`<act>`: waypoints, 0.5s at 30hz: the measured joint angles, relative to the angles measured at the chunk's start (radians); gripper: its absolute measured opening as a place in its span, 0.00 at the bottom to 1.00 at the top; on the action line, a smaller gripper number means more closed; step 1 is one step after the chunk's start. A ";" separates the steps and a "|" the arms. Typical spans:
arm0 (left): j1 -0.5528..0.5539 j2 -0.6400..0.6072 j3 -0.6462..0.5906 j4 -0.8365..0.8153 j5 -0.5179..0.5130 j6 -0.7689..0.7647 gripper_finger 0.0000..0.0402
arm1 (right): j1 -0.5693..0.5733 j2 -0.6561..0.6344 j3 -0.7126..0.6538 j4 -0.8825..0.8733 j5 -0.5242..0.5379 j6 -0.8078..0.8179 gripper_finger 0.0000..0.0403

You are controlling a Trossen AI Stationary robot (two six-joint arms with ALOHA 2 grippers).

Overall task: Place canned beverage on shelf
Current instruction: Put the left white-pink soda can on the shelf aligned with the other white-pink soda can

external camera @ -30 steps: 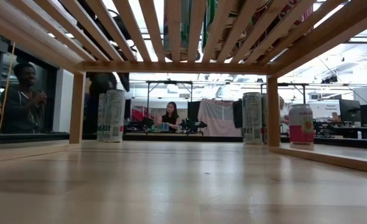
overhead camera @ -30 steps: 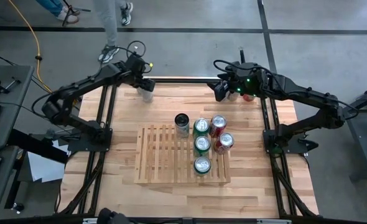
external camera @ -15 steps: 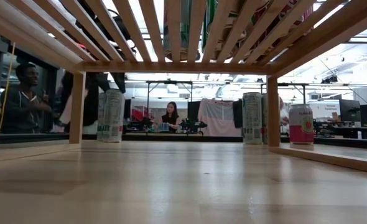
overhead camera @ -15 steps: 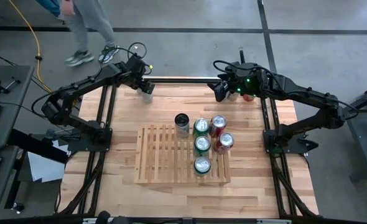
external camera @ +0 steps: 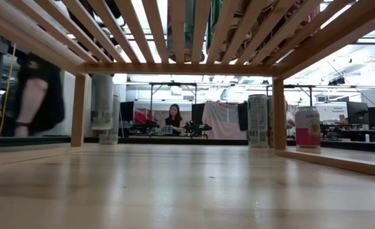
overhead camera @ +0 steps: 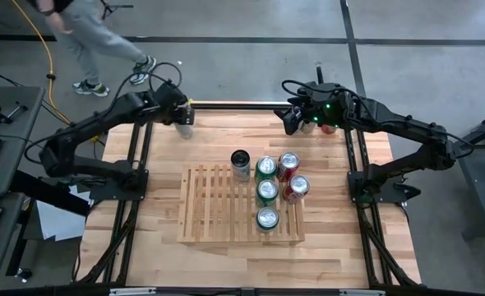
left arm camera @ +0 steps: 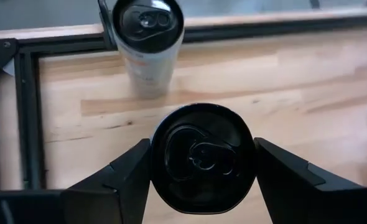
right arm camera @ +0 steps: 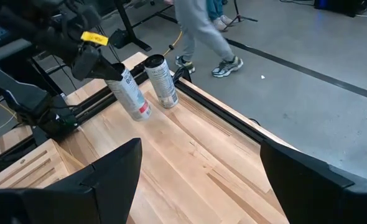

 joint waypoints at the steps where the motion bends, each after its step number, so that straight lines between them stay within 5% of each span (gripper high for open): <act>1: -0.017 -0.002 0.000 0.001 -0.016 -0.027 0.56 | 0.000 0.000 0.000 0.000 0.000 0.000 0.78; 15: -0.150 -0.002 -0.156 0.146 -0.079 -0.297 0.56 | -0.005 0.000 0.000 -0.008 0.002 -0.012 0.78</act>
